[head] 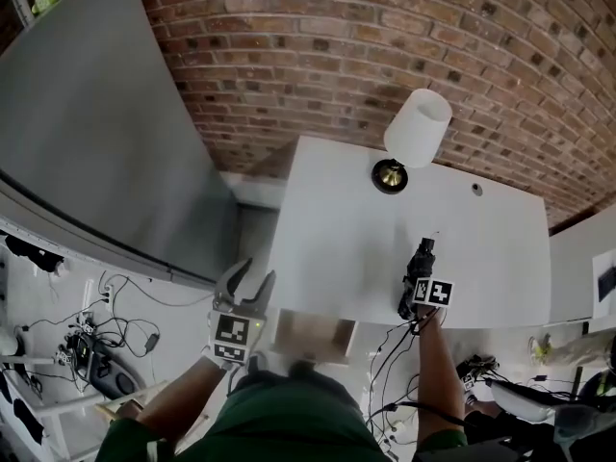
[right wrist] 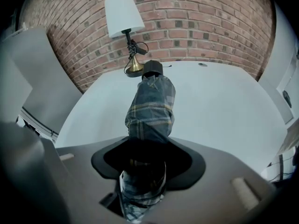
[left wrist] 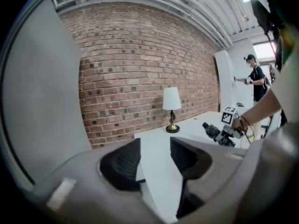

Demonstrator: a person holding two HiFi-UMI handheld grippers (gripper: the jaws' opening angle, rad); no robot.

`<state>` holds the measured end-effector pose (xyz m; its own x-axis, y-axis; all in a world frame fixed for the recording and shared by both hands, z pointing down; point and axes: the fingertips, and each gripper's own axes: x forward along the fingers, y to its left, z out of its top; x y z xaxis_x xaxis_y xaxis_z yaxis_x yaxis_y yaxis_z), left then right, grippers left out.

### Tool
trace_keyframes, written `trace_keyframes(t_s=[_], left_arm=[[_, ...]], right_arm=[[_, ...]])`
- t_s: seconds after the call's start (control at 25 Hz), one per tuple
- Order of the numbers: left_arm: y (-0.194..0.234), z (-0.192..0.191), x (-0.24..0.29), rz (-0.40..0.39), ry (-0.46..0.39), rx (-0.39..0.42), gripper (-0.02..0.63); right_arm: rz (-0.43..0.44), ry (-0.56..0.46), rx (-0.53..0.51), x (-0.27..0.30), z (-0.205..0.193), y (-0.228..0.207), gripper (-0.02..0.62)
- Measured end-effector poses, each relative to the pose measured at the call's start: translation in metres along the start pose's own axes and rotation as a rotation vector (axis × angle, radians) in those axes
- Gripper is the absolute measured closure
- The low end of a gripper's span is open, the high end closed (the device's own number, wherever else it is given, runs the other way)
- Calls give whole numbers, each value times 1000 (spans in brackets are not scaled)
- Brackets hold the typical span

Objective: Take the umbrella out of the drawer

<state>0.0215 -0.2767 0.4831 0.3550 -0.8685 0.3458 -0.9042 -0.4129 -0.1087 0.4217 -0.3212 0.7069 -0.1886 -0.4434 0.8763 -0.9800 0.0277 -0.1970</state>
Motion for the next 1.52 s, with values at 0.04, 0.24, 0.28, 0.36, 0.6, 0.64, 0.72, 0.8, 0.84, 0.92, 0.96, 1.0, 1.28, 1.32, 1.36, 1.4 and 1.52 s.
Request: trace_keyframes(t_s=[0.04,0.24,0.28,0.36,0.6,0.64,0.72,0.8,0.84,0.92,0.96,1.0,1.28,1.32,1.36,1.4,1.52], left_arm=[[0,2,2,1,-2,-2,411],[-1,5,6,-4,4,-16,413],[-1,4,7,-5,6,-14,413],[0,2,6,-8,10,-11,414],[4,6,5,-24,-11,-1,414],[6,8,5,-28,-18,1,414],[9,12,3,-34,-32,3,414],[13,17,1,-38,-47,6,413],[16,20,-1,-42,-54,9,413],[22,26,-4,-49,-69,13,414],[26,30,-6,-52,-77,16,414],[30,34,-9,-54,-86,19,414],[68,72,-29,-31,-184,48,414],[71,79,-32,-36,-199,45,414],[74,87,-36,-45,-215,36,414],[76,95,-41,-58,-232,25,414],[79,122,-58,-97,-289,15,414]], right_arm=[[1,13,4,4,-2,-1,388],[1,48,16,16,-21,-4,379],[2,35,18,16,-20,-5,379],[-6,6,6,13,-15,-4,372],[-50,-166,-31,-22,19,-4,357],[-52,-208,-38,-31,27,-1,357],[-58,-298,-54,-54,44,6,357],[-71,-391,-72,-79,58,14,357],[-75,-435,-83,-92,65,19,357],[-80,-515,-113,-118,75,34,357],[-84,-552,-133,-132,78,42,358],[-90,-588,-151,-147,82,51,359],[-111,-817,-164,-254,92,113,360],[-114,-855,-176,-269,93,124,360],[-118,-892,-195,-284,94,135,362],[-124,-928,-218,-298,94,147,371],[-153,-1020,-301,-334,93,183,371]])
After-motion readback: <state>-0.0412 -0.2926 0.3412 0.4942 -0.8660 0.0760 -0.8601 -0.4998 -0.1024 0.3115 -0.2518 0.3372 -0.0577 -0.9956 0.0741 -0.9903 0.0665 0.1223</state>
